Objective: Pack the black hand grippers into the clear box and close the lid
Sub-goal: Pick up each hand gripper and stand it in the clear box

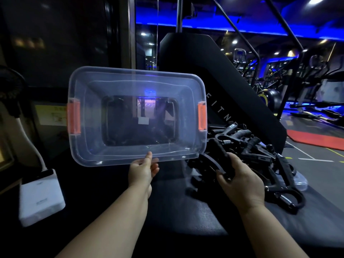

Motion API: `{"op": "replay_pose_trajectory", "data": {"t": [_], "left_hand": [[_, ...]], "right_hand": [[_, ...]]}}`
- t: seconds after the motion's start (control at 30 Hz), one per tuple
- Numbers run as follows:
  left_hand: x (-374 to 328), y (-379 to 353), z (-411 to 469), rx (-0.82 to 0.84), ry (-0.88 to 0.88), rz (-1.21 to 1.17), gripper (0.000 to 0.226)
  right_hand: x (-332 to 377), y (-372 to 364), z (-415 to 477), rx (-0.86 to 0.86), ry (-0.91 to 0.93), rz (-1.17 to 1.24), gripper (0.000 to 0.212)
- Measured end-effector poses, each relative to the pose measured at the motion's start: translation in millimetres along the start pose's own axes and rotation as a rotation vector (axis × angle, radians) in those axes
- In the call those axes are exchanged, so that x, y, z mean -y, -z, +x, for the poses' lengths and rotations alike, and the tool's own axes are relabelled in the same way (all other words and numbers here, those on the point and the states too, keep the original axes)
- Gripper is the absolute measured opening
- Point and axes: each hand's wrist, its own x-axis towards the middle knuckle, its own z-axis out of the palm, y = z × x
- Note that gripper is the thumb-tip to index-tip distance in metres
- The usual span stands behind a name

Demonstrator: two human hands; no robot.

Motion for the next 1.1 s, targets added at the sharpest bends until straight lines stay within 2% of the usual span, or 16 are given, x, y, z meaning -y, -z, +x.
{"op": "replay_pose_trajectory", "data": {"t": [0.33, 0.5, 0.6, 0.83, 1.1], "left_hand": [[0, 0, -1, -0.005, -0.002, -0.005, 0.021], [0, 0, 0, -0.008, 0.002, -0.003, 0.019], [-1, -1, -1, -0.011, -0.006, -0.009, 0.019], [0, 0, -1, -0.001, -0.005, -0.009, 0.021], [2, 0, 3, -0.014, 0.017, -0.014, 0.021]], "right_hand": [[4, 3, -1, -0.020, -0.085, 0.265, 0.072], [15, 2, 3, -0.013, -0.099, 0.425, 0.068], [27, 1, 5, 0.062, -0.082, 0.486, 0.062], [55, 9, 22, 0.346, 0.032, 0.441, 0.065], [68, 24, 32, 0.358, 0.060, 0.395, 0.074]]}}
